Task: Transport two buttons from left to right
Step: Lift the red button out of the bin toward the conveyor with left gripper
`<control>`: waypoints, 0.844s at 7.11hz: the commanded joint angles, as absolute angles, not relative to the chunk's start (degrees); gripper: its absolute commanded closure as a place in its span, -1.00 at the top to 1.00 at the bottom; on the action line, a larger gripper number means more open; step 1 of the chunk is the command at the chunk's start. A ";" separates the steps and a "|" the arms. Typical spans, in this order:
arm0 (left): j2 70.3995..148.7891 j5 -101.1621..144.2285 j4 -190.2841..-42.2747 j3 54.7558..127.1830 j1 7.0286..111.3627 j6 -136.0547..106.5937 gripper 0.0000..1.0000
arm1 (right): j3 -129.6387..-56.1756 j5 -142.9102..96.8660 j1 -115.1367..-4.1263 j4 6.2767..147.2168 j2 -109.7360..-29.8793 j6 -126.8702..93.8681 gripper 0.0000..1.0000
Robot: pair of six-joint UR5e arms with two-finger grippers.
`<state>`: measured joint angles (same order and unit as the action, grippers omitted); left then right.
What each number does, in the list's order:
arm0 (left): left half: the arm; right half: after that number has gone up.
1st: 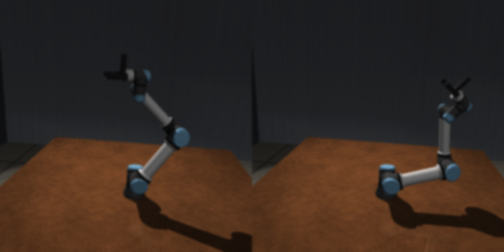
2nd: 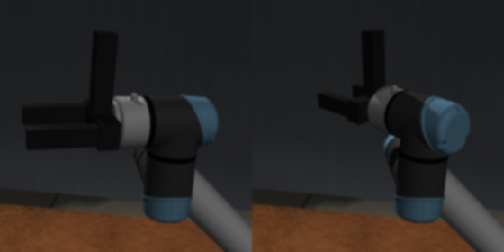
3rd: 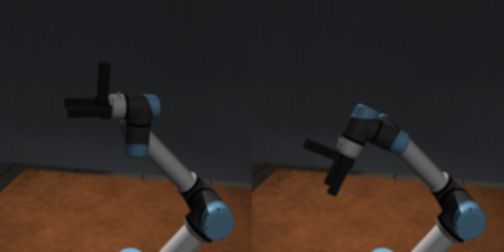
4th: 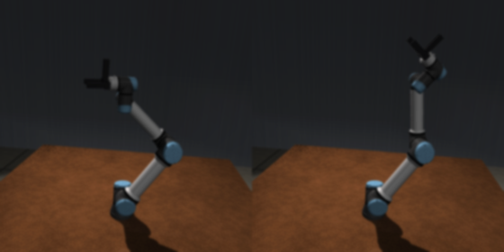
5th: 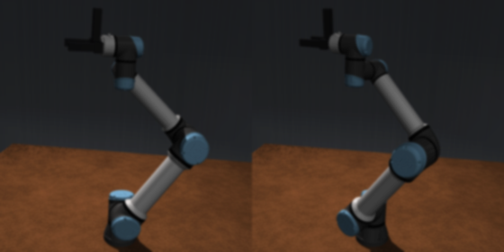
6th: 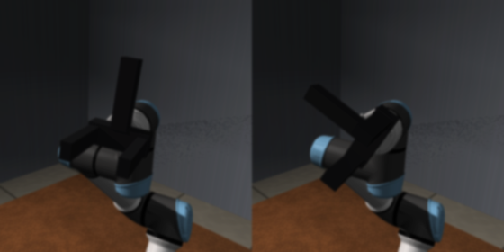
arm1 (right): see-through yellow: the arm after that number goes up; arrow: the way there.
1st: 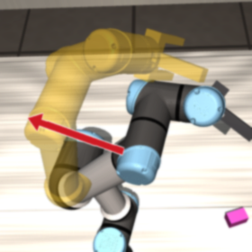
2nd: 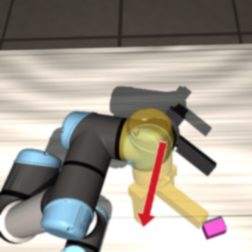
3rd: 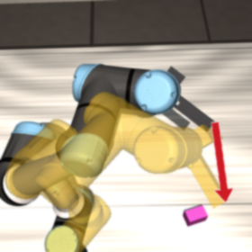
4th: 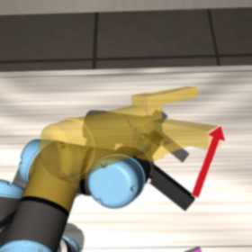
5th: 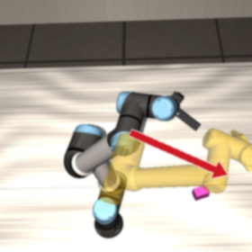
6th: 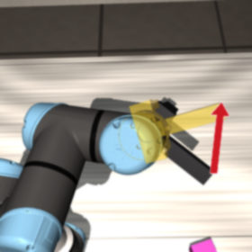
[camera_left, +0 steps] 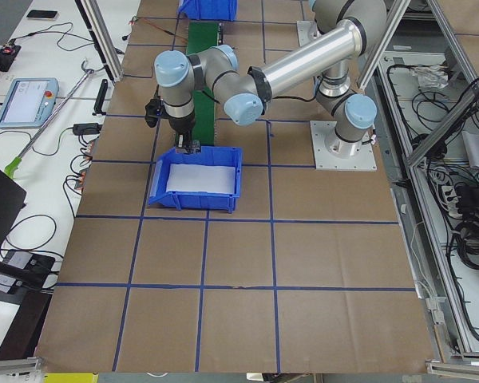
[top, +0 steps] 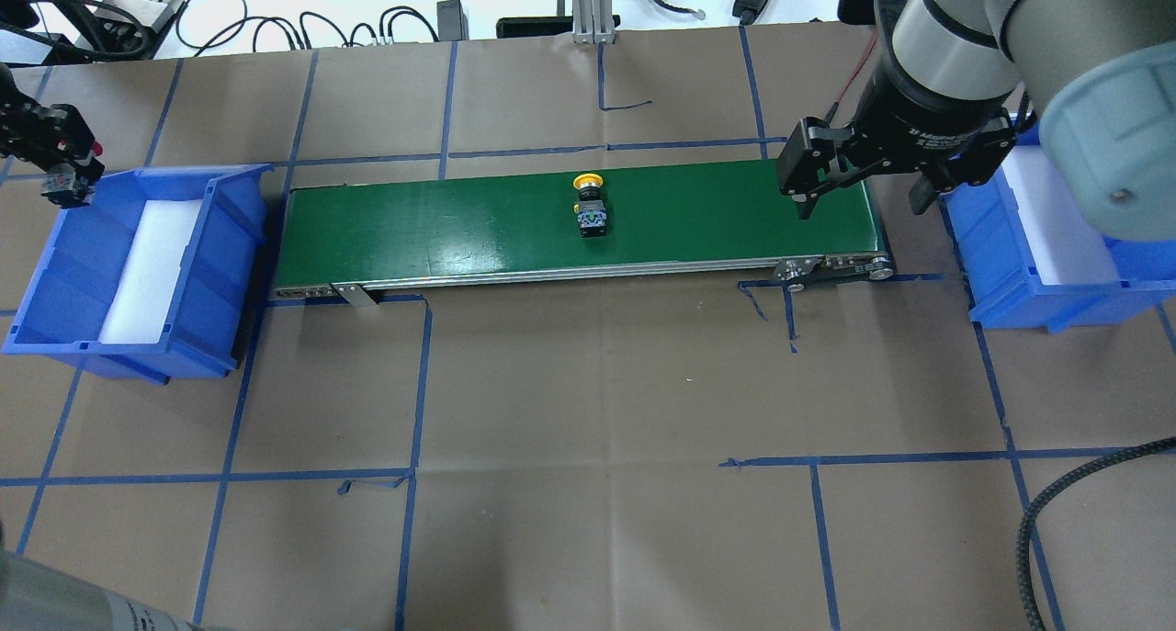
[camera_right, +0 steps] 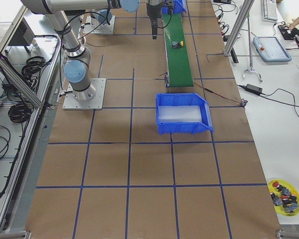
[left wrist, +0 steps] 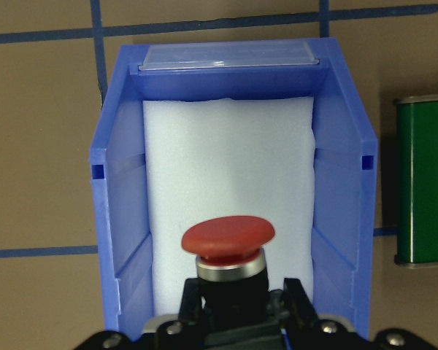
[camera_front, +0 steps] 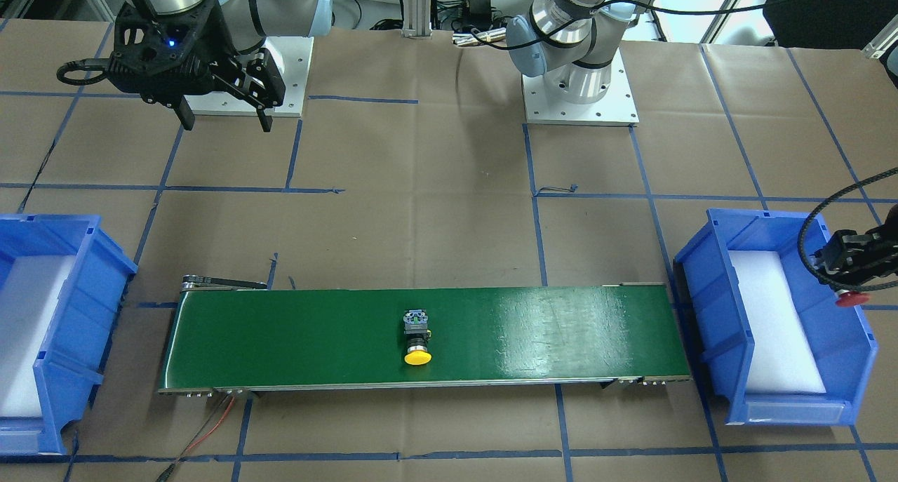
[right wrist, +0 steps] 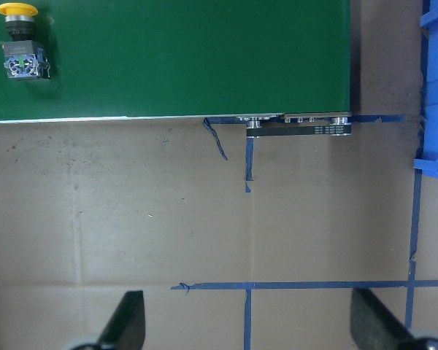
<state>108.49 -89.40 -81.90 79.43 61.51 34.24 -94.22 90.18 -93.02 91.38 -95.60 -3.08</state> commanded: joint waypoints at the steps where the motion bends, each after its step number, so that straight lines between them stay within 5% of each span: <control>1: 108.11 -89.21 -82.18 80.15 68.96 27.73 -1.00 | -94.22 90.18 -92.99 91.41 -95.54 -3.08 1.00; 6: 108.98 -89.39 -78.69 86.11 81.65 12.30 -1.00 | -94.57 90.35 -92.90 91.41 -95.27 -3.08 1.00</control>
